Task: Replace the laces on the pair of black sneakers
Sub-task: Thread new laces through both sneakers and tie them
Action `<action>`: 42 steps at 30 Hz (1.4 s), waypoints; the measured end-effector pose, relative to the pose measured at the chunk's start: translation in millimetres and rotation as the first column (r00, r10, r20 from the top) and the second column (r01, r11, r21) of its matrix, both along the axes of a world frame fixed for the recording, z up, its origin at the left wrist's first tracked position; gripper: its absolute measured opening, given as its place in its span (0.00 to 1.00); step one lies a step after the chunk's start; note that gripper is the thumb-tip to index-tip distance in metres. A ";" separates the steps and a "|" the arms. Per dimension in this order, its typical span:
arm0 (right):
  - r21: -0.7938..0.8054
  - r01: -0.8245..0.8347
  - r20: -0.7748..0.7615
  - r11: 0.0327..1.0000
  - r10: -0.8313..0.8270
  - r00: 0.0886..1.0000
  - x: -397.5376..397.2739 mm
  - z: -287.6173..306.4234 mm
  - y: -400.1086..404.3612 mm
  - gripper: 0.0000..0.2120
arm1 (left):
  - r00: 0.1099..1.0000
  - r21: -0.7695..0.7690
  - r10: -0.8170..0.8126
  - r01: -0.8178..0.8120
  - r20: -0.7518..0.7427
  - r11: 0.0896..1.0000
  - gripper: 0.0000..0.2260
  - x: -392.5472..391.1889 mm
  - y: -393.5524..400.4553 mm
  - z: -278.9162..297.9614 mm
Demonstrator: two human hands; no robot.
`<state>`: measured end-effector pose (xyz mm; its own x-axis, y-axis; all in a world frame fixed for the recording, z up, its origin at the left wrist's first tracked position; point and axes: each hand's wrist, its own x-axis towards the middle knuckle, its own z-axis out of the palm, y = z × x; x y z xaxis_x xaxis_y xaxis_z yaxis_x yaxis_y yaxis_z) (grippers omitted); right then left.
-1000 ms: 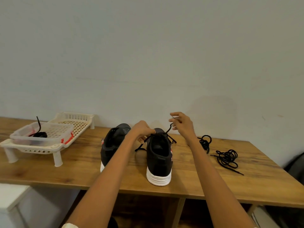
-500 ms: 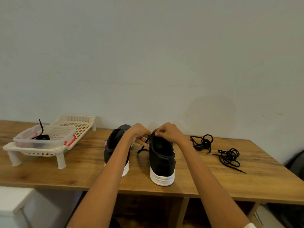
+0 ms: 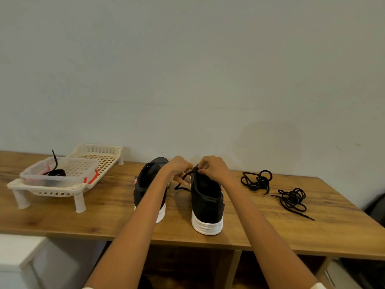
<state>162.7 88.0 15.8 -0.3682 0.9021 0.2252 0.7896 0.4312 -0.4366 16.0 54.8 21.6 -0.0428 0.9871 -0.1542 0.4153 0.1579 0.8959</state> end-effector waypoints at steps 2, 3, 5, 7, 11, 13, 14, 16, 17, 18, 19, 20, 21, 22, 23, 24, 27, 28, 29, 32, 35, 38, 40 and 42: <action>-0.040 0.003 -0.088 0.999 -0.007 0.996 1.4 -2.3 -1.7 0.06 | 0.997 0.013 -0.067 0.068 -0.048 0.998 0.09 0.8 1.3 -3.5; -0.059 -0.007 -0.109 0.998 0.000 0.994 2.2 -2.9 -1.4 0.06 | 0.994 0.033 -0.086 0.089 -0.074 0.996 0.09 1.0 2.8 -6.4; -0.124 -0.041 -0.138 0.991 0.023 0.990 5.1 -1.5 -0.3 0.05 | 0.993 0.087 -0.056 0.065 -0.102 0.994 0.09 0.8 6.6 -12.1; -0.183 -0.073 -0.192 0.980 0.037 0.981 7.7 1.1 0.2 0.06 | 0.980 0.184 0.028 0.009 -0.198 0.983 0.08 2.5 10.3 -15.3; -0.112 -0.095 -0.341 0.989 0.051 0.939 7.5 6.0 -0.9 0.10 | 0.872 0.520 0.345 -0.128 -0.347 0.845 0.07 7.8 10.1 -4.2; -0.068 -0.110 -0.398 0.992 0.074 0.914 1.7 8.2 -3.9 0.07 | 0.923 0.590 0.312 -0.127 -0.224 0.798 0.06 11.3 11.9 0.9; -0.044 -0.099 -0.433 0.994 0.070 0.899 -1.8 9.2 -5.1 0.07 | 0.950 0.606 0.274 -0.131 -0.149 0.785 0.06 13.2 13.5 1.2; 0.004 -0.053 -0.517 0.999 0.048 0.855 -8.0 11.4 -6.3 0.10 | 0.976 0.617 0.211 -0.203 0.060 0.761 0.04 16.6 14.2 1.2; 0.024 -0.039 -0.547 0.999 0.045 0.836 -10.3 13.2 -6.4 0.11 | 0.968 0.606 0.179 -0.250 0.176 0.756 0.05 17.4 13.5 2.2; 0.041 -0.033 -0.572 0.999 0.050 0.818 -11.9 15.9 -6.1 0.10 | 0.952 0.585 0.145 -0.281 0.268 0.761 0.07 16.6 14.1 3.4; 0.053 -0.033 -0.608 0.998 0.058 0.792 -12.6 18.3 -5.0 0.11 | 0.943 0.563 0.107 -0.277 0.316 0.778 0.09 15.5 14.1 4.8; 0.057 -0.036 -0.661 0.998 0.065 0.747 -12.4 20.6 -3.8 0.10 | 0.951 0.545 0.075 -0.235 0.300 0.805 0.11 13.3 14.7 4.5; 0.055 -0.044 -0.726 0.998 0.070 0.685 -11.7 23.4 -3.0 0.10 | 0.973 0.522 0.041 -0.157 0.226 0.838 0.11 11.5 15.9 2.5; 0.060 -0.061 -0.788 0.996 0.085 0.609 -10.0 27.1 -3.8 0.10 | 0.993 0.489 0.011 -0.066 0.114 0.870 0.11 10.2 17.6 -1.8; 0.081 -0.087 -0.840 0.993 0.115 0.531 -7.9 32.5 -5.1 0.10 | 1.000 0.439 -0.013 0.015 -0.007 0.898 0.09 9.2 19.9 -8.0; 0.110 -0.115 -0.878 0.987 0.151 0.455 -6.0 38.6 -6.6 0.10 | 0.993 0.390 -0.027 0.069 -0.112 0.918 0.07 8.1 21.4 -15.0; 0.167 -0.154 -0.952 0.974 0.200 0.231 3.0 57.5 -10.0 0.09 | 0.991 0.402 0.067 -0.017 -0.112 0.915 0.11 10.7 24.3 -19.8; 0.155 -0.157 -0.965 0.975 0.183 0.189 5.9 59.1 -9.0 0.09 | 0.991 0.430 0.131 -0.112 -0.013 0.896 0.10 12.1 22.0 -13.6; 0.126 -0.152 -0.970 0.980 0.154 0.189 9.0 57.3 -7.2 0.09 | 0.973 0.460 0.199 -0.230 0.114 0.858 0.08 13.0 19.6 -5.5; -0.014 -0.113 -0.881 0.994 0.041 0.471 15.2 38.9 -2.7 0.12 | 0.818 0.463 0.264 -0.520 0.511 0.718 0.06 14.4 11.0 22.7; -0.076 -0.141 -0.603 0.987 0.067 0.795 7.8 22.2 -3.4 0.12 | 0.733 0.461 0.154 -0.561 0.662 0.688 0.06 19.3 4.8 39.2; -0.084 -0.223 -0.437 0.971 0.166 0.884 -7.2 17.2 -9.8 0.10 | 0.686 0.448 0.108 -0.578 0.720 0.683 0.07 23.6 0.1 38.4; -0.008 -0.191 -0.445 0.982 0.168 0.880 -12.2 20.4 -11.6 0.09 | 0.634 0.409 0.089 -0.592 0.768 0.694 0.07 20.2 -0.9 34.7; 0.068 -0.142 -0.558 0.988 0.155 0.815 -14.5 26.5 -11.5 0.08 | 0.589 0.368 0.099 -0.618 0.802 0.695 0.06 12.0 -0.8 31.0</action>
